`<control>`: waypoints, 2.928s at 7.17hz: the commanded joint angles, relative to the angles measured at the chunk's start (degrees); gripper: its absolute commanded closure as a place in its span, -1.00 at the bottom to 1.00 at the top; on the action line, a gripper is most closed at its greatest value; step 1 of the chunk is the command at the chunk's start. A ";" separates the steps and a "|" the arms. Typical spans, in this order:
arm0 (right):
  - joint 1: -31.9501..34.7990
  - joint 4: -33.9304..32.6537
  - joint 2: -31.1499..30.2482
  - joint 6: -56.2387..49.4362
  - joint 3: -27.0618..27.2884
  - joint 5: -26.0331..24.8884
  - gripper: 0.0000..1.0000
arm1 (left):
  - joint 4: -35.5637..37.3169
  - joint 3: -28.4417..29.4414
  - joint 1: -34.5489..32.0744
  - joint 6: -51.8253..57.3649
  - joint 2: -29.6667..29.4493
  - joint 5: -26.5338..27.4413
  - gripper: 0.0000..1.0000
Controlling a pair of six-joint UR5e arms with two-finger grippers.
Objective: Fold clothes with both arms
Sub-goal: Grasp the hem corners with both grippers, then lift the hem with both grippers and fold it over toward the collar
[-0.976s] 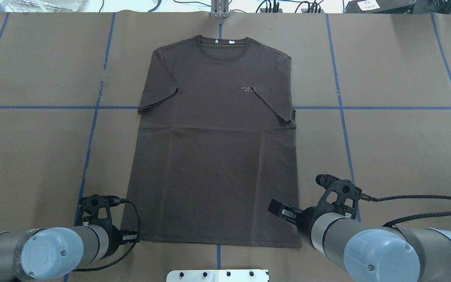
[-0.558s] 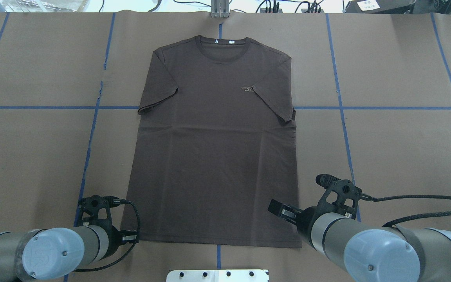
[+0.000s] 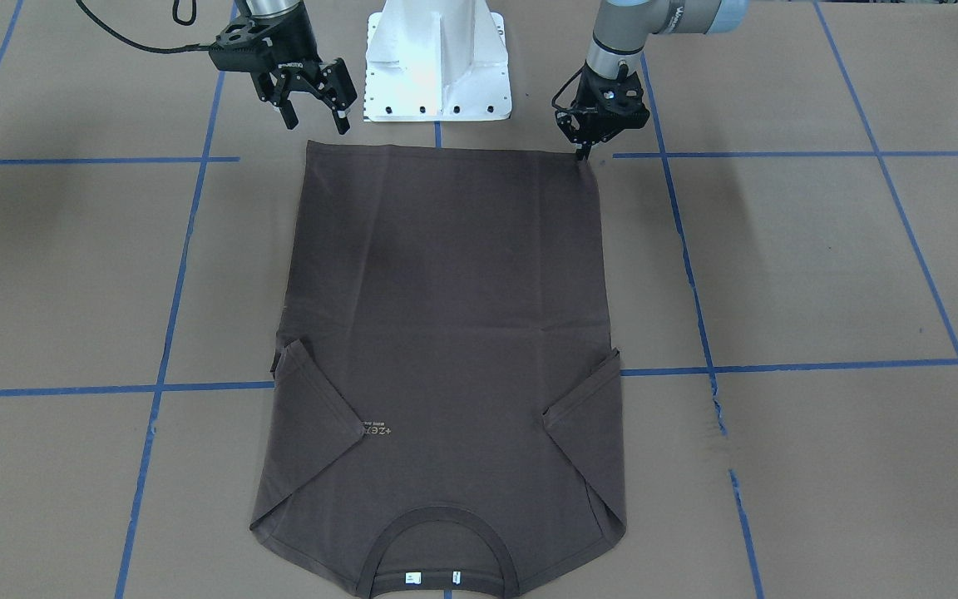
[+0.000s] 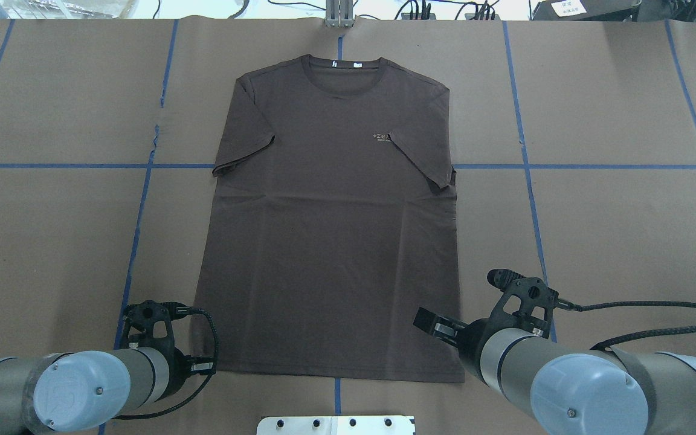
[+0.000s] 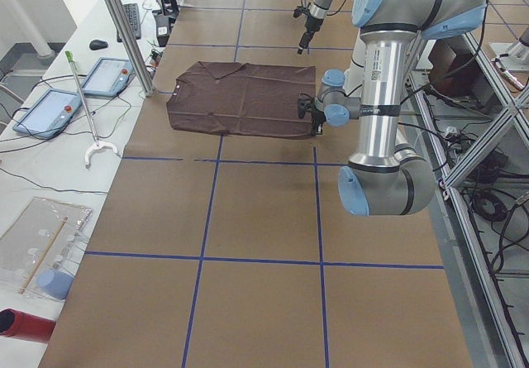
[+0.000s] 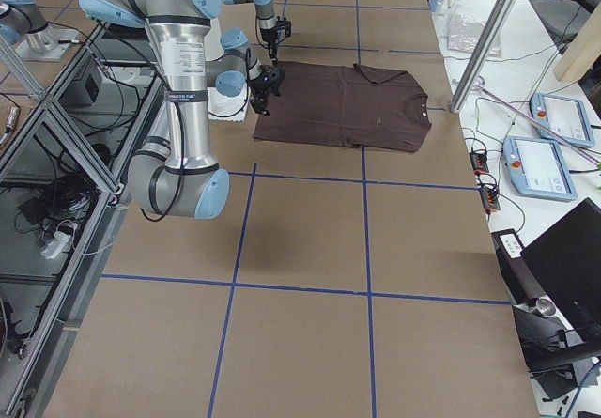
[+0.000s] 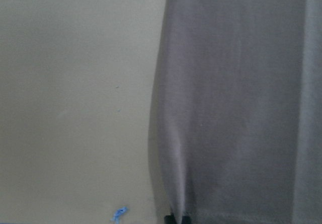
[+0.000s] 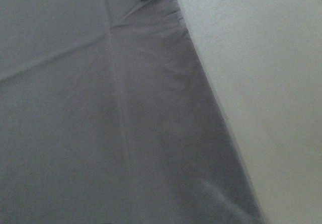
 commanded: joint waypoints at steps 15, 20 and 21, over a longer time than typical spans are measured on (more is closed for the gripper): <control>-11.52 0.10 -1.80 5.85 -9.78 -11.76 0.82 | 0.00 -4.02 -0.10 -0.09 -0.75 -0.36 1.00; -9.69 -0.42 -2.84 5.06 -5.33 -11.24 1.00 | 1.57 -7.59 -0.18 0.00 -1.19 -0.53 1.00; -9.33 -2.77 -4.50 4.97 0.01 -10.97 1.00 | 8.28 -14.24 -0.10 0.00 -1.46 -3.23 1.00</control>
